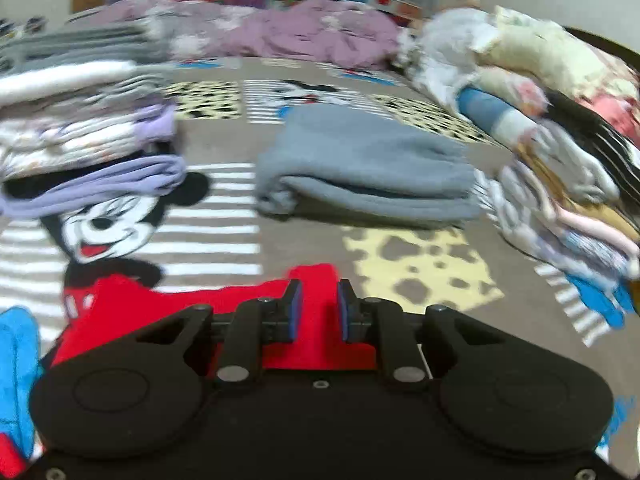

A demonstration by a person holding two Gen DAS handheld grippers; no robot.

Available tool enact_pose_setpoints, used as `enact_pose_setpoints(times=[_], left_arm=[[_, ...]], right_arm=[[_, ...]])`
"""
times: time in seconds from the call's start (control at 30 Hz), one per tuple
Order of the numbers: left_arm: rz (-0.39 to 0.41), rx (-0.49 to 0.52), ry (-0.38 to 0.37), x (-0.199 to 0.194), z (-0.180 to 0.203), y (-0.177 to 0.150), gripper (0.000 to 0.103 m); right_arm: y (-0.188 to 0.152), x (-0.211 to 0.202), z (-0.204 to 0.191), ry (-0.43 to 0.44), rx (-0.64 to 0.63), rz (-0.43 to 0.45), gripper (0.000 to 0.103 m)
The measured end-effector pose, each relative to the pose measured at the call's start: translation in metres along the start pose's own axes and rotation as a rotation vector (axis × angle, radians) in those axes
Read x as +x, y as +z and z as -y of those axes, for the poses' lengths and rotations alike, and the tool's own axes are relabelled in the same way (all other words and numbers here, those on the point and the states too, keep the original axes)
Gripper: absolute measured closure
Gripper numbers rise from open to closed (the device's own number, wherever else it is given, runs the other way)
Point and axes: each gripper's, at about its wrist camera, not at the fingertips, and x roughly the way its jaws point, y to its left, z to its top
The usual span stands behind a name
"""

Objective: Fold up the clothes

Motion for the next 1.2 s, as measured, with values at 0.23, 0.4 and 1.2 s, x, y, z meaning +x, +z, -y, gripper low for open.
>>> enact_pose_setpoints(times=[0.23,0.4,1.2], left_arm=[[-0.088,0.013,0.025,0.019,0.001,0.002,0.077],[0.053,-0.097,0.033,-0.065,-0.029,-0.008,0.060],[0.141,-0.627,0.088,-0.209,-0.148,-0.160,0.056]], right_arm=[[0.000,0.003,0.001,0.000,-0.008,0.002,0.035],[0.001,-0.003,-0.005,-0.020,-0.031,0.014,0.035],[-0.009,-0.011,-0.050,-0.110,-0.220,-0.005,0.032]])
